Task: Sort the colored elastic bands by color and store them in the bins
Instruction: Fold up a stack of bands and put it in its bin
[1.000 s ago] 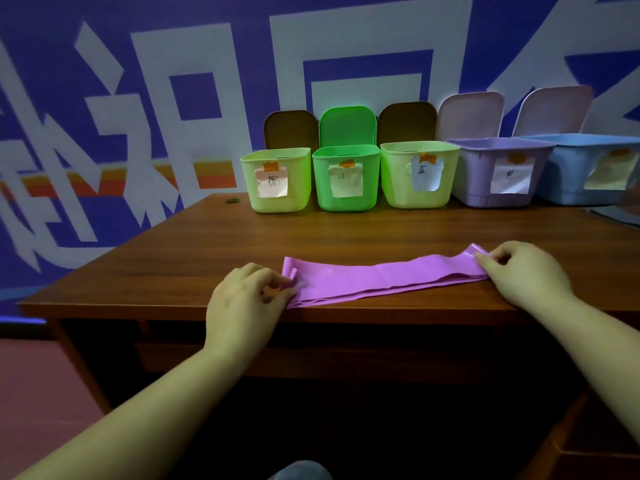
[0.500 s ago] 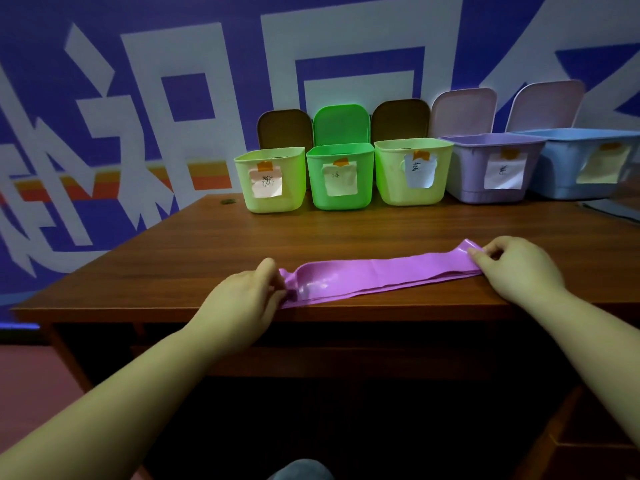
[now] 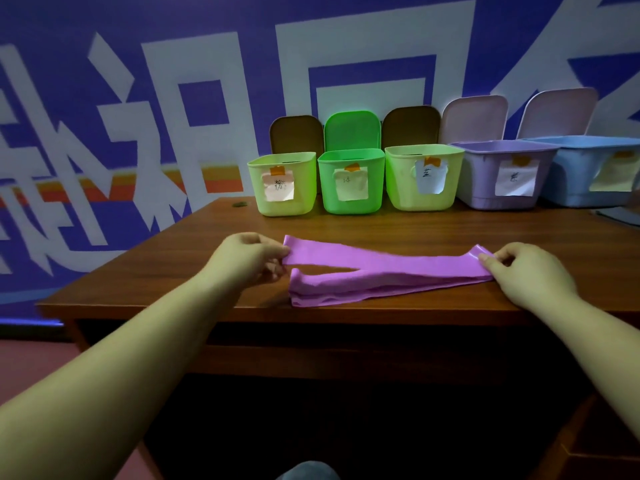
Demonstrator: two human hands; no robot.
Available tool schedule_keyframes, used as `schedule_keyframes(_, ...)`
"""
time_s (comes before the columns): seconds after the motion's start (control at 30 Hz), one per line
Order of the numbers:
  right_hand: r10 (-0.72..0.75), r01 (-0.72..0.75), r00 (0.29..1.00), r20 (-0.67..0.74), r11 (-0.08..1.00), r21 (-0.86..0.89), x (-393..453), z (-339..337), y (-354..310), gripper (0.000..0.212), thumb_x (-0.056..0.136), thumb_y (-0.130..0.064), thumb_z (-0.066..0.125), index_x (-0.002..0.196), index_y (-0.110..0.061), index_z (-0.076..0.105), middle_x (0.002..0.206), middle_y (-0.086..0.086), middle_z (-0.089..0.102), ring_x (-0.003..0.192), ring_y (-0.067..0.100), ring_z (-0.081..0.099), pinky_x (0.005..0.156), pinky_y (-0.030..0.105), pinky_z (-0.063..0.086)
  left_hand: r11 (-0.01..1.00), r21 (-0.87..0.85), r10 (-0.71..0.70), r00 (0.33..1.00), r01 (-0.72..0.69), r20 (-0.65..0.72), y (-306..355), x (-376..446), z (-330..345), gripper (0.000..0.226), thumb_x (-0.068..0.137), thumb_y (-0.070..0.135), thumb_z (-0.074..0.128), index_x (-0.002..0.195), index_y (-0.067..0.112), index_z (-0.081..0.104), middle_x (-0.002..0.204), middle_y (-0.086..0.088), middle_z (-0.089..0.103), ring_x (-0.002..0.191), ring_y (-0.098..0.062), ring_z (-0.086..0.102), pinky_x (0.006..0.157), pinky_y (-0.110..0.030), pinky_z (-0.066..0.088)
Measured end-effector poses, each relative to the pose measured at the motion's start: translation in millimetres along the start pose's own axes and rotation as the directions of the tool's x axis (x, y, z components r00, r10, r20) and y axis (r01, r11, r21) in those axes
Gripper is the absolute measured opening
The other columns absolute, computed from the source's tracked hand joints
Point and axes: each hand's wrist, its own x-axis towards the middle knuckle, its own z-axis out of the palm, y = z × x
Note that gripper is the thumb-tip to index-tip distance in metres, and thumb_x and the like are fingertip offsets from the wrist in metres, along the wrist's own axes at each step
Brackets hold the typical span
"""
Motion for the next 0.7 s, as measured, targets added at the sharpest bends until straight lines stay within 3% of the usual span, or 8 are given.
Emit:
schedule_keyframes(0.17, -0.019, 0.019, 1.000, -0.003, 1.000, -0.002, -1, 0, -2, 0.024, 0.090, -0.038, 0.057, 0.080, -0.016, 0.059, 0.103, 0.017, 0.065, 0.097, 0.036, 0.057, 0.070, 0.034, 0.038, 0.981, 0.044, -0.189, 0.982, 0.188, 0.015, 2, 16, -5, 0.006, 0.080, 0.000, 0.068, 0.085, -0.003, 0.068, 0.060, -0.011, 0.058, 0.043, -0.013, 0.054, 0.046, -0.019, 0.051)
schedule_keyframes(0.4, -0.007, 0.006, 1.000, -0.010, 1.000, -0.012, 3, 1, -1, 0.024, 0.089, -0.041, 0.057, 0.077, -0.020, 0.058, 0.101, 0.015, 0.065, 0.096, 0.035, 0.058, 0.071, 0.035, 0.041, 0.924, 0.142, -0.362, 0.931, 0.354, 0.037, -2, 17, -3, 0.012, 0.080, 0.006, 0.071, 0.086, -0.003, 0.066, 0.061, -0.011, 0.061, 0.056, -0.017, 0.057, 0.045, -0.020, 0.051)
schedule_keyframes(0.6, 0.001, -0.001, 1.000, 0.003, 1.000, -0.014, 1, 1, -1, 0.025, 0.090, -0.041, 0.057, 0.077, -0.020, 0.058, 0.102, 0.015, 0.064, 0.096, 0.035, 0.057, 0.070, 0.034, 0.039, 0.935, 0.151, -0.332, 0.941, 0.320, 0.060, -10, 20, -4, 0.017, 0.079, 0.003, 0.071, 0.093, -0.006, 0.067, 0.063, -0.012, 0.062, 0.050, -0.015, 0.058, 0.047, -0.018, 0.053)
schedule_keyframes(0.7, -0.003, 0.003, 1.000, 0.001, 1.000, -0.009, 0, 1, -3, 0.025, 0.090, -0.040, 0.057, 0.077, -0.019, 0.059, 0.101, 0.015, 0.064, 0.096, 0.035, 0.057, 0.070, 0.034, 0.039, 0.920, 0.275, -0.300, 0.953, 0.279, 0.037, -10, 21, -3, 0.016, 0.079, 0.007, 0.073, 0.091, -0.003, 0.068, 0.064, -0.011, 0.062, 0.050, -0.014, 0.055, 0.044, -0.018, 0.050)
